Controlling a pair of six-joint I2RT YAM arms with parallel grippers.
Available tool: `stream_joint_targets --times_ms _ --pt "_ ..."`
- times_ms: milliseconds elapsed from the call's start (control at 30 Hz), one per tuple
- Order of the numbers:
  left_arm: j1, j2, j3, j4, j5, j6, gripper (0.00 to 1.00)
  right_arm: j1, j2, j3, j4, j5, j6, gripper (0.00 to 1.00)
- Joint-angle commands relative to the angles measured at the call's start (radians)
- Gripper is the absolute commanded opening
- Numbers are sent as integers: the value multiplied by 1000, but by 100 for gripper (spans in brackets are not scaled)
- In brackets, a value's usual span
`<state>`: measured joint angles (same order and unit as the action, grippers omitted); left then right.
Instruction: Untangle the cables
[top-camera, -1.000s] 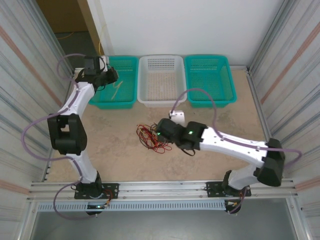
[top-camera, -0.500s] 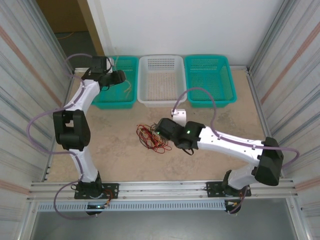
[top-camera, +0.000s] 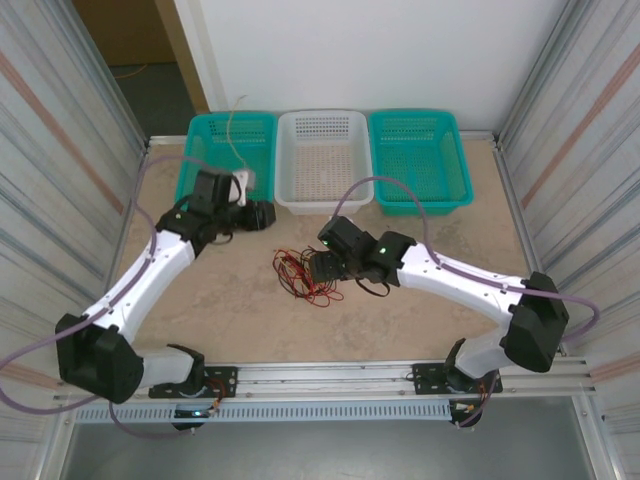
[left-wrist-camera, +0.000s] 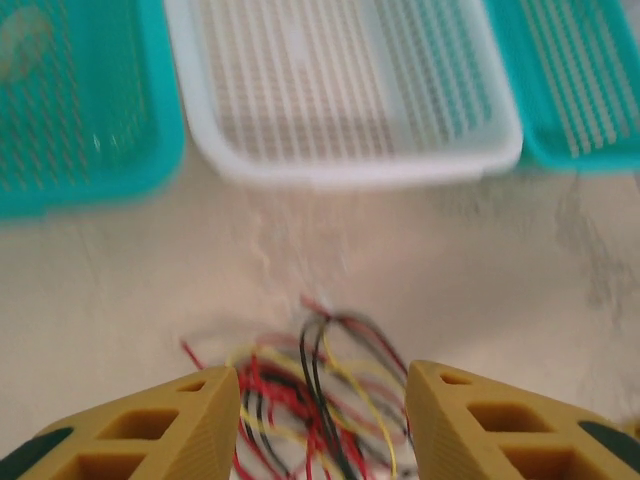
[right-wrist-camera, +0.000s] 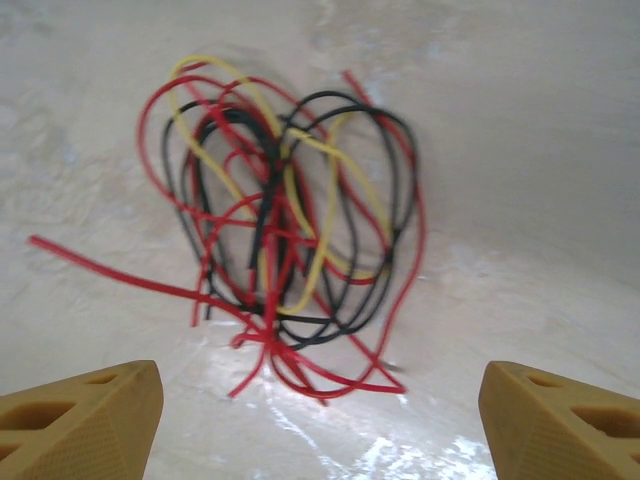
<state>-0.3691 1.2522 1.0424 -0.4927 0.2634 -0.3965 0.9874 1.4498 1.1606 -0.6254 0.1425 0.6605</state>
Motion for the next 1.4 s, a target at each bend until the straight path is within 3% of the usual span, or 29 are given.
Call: stream_joint_targets --times_ms 0,100,200,367,567,700,800,900,1000,1067,1367 --pt "-1 -85 -138 -55 78 -58 48 31 56 41 19 -80 -92 80" --pt "-4 -148 -246 -39 83 -104 49 52 117 70 17 -84 -103 75" --pt "-7 -150 -299 -18 102 -137 49 51 181 115 -12 -65 -94 64" --pt "-43 -106 -323 59 110 -195 49 20 214 132 -42 -9 -58 25" --pt "-110 -17 -326 154 105 -247 47 -13 112 116 -31 43 -66 0" --pt "-123 14 -328 202 113 -268 47 -20 23 109 -12 97 -72 0" --pt "-123 19 -318 199 110 -271 47 -38 -32 83 36 55 -78 0" --pt "-123 7 -313 182 93 -266 48 -60 -18 73 34 4 -60 15" --pt "-118 -3 -300 109 21 -253 48 -62 37 64 15 -11 -18 42" --pt "-102 -8 -309 85 3 -249 49 -62 80 64 5 -26 6 48" --pt "-46 34 -343 138 46 -270 54 -72 243 127 -14 -88 23 47"
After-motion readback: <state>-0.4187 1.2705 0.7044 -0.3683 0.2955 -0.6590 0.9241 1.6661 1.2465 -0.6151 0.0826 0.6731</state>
